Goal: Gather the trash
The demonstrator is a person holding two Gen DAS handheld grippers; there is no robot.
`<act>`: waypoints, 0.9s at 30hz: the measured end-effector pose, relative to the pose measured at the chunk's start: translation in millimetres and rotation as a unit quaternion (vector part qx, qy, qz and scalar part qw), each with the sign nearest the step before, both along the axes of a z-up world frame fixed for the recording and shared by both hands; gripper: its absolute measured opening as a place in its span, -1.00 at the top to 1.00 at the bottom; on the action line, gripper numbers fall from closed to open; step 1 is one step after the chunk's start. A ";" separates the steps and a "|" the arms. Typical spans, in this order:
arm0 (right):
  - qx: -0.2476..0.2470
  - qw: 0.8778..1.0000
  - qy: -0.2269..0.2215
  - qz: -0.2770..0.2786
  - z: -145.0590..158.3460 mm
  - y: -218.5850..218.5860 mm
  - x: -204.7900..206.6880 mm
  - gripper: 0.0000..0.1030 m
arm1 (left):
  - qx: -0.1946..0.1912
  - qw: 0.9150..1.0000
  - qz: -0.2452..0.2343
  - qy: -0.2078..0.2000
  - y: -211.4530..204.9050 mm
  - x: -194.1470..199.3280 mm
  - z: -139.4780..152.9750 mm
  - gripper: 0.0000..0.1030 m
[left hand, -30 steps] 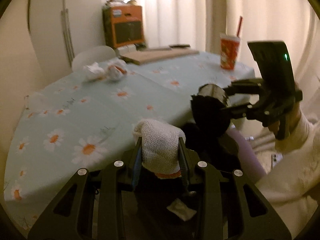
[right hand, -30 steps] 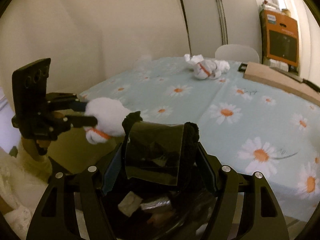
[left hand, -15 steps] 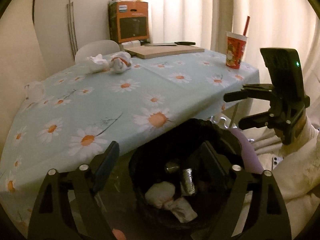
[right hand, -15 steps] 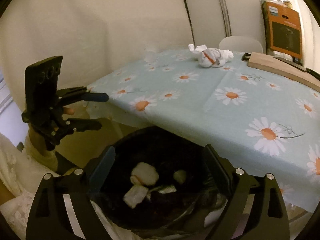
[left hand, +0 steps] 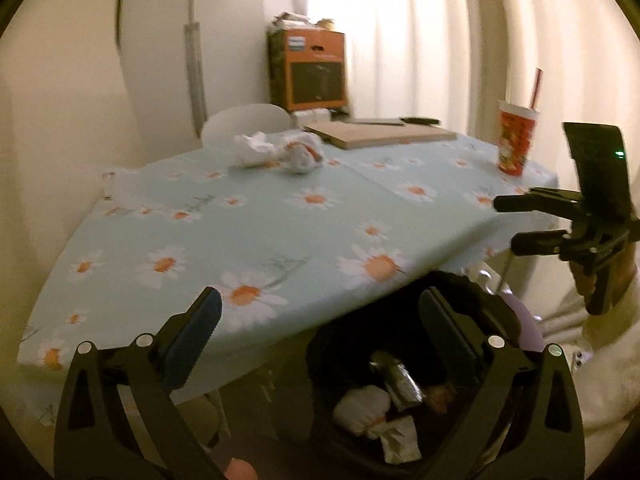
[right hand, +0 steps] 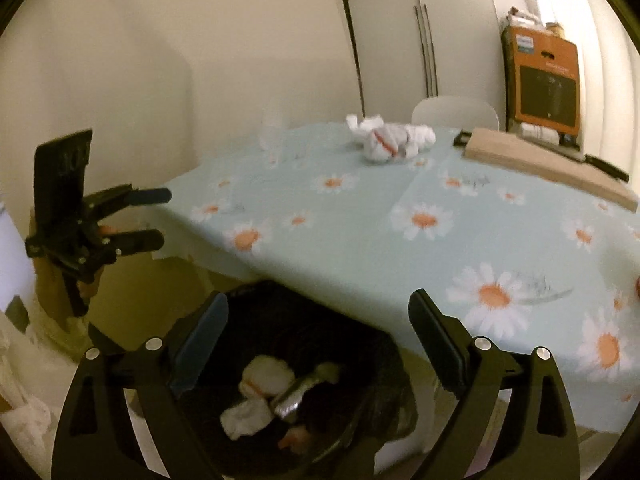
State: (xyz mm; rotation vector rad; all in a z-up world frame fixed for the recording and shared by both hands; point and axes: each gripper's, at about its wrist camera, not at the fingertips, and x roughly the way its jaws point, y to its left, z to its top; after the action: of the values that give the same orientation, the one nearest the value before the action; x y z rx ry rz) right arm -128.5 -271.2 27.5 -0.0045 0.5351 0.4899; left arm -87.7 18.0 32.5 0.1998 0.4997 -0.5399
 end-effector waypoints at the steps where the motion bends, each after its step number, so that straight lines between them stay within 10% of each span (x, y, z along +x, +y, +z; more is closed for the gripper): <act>1: -0.003 1.000 -0.008 -0.002 4.6 1.0 1.7 -0.70 | -0.001 1.000 0.005 -0.002 1.8 2.2 1.2 -0.88; 27: -0.006 0.996 0.049 -0.068 45.5 47.0 222.7 -0.71 | -0.051 0.994 0.087 0.032 88.8 130.9 36.4 -0.88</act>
State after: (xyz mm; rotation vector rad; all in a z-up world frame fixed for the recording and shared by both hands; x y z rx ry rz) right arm 94.2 -224.2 72.9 0.0441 0.6302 0.3546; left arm 43.1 106.8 68.9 0.0419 0.5443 -0.4013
